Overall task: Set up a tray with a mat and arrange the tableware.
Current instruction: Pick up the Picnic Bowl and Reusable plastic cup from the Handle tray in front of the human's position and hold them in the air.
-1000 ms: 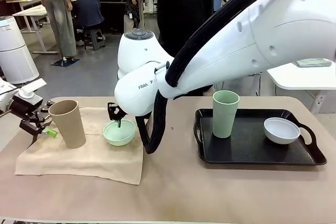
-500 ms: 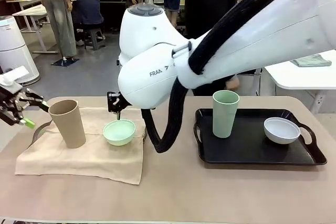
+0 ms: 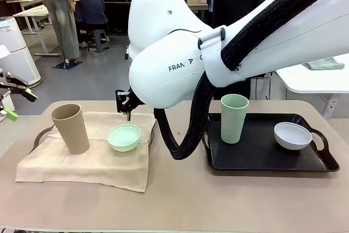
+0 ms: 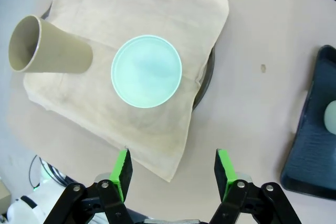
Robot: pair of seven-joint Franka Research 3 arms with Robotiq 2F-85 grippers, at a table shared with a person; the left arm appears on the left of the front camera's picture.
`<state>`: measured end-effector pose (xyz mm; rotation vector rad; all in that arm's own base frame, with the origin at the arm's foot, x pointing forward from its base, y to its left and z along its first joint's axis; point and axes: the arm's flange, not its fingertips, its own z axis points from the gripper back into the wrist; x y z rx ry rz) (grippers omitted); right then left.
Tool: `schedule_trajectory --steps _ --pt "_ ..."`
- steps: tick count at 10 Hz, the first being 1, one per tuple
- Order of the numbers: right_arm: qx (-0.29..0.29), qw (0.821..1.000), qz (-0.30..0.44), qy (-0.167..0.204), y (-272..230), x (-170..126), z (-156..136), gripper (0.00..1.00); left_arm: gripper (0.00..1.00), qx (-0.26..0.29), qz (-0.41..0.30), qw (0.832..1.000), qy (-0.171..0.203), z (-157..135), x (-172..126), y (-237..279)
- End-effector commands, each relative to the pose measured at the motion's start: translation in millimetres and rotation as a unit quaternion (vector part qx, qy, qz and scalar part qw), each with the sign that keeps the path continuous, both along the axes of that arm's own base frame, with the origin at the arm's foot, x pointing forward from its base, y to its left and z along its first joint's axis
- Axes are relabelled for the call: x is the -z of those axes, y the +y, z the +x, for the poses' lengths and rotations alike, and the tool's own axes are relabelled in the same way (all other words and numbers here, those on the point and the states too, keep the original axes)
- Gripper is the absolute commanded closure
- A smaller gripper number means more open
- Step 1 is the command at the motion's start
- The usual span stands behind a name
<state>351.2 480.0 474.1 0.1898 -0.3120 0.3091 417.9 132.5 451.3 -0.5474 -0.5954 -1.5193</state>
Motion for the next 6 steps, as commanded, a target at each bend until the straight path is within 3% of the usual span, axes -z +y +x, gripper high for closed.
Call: schedule_trajectory --steps 1,5,6 --pt "-0.002 1.0 0.004 0.0 6.0 1.8 1.6 0.19 0.0 0.005 -0.014 1.0 -0.002 15.7 11.4 4.5" --pt "-0.002 1.0 0.004 0.0 6.0 1.8 1.6 0.19 0.0 0.005 -0.006 1.0 0.012 15.2 23.1 4.1" --pt "-0.003 1.0 0.0 0.003 3.3 2.3 -0.8 0.19 0.0 -0.013 0.062 0.997 0.036 19.4 -10.8 -14.4"
